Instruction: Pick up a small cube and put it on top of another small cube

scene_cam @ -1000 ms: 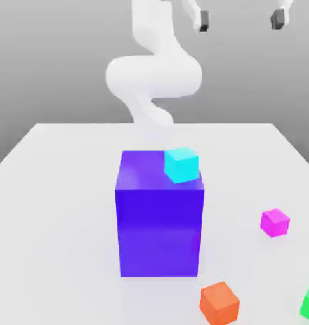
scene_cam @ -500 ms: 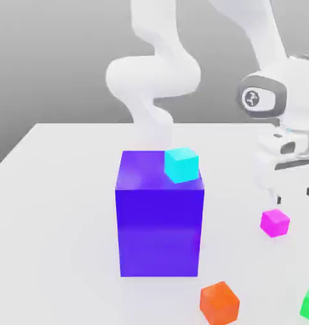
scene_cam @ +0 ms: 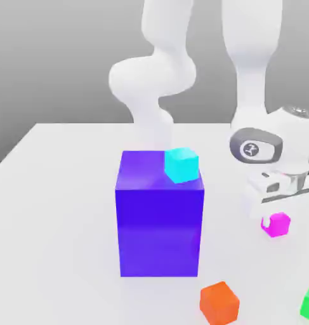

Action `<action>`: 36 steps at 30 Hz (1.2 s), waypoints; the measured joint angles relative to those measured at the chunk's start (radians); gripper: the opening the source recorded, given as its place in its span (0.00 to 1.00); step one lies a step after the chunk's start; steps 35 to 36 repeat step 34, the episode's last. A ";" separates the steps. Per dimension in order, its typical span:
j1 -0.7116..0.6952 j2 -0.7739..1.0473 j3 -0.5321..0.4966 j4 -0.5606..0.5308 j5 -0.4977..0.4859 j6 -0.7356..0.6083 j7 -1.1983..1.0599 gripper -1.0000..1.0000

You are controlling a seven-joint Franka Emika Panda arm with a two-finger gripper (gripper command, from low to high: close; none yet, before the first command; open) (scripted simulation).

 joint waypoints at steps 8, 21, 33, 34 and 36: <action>-0.180 -0.224 0.262 -0.057 0.371 -0.159 -0.284 0.00; -0.297 -0.052 0.162 0.377 0.358 -0.441 -0.490 0.00; -0.310 0.131 0.069 0.544 0.298 -0.418 -0.523 1.00; -0.310 0.131 0.069 0.544 0.298 -0.418 -0.523 1.00; -0.310 0.131 0.069 0.544 0.298 -0.418 -0.523 1.00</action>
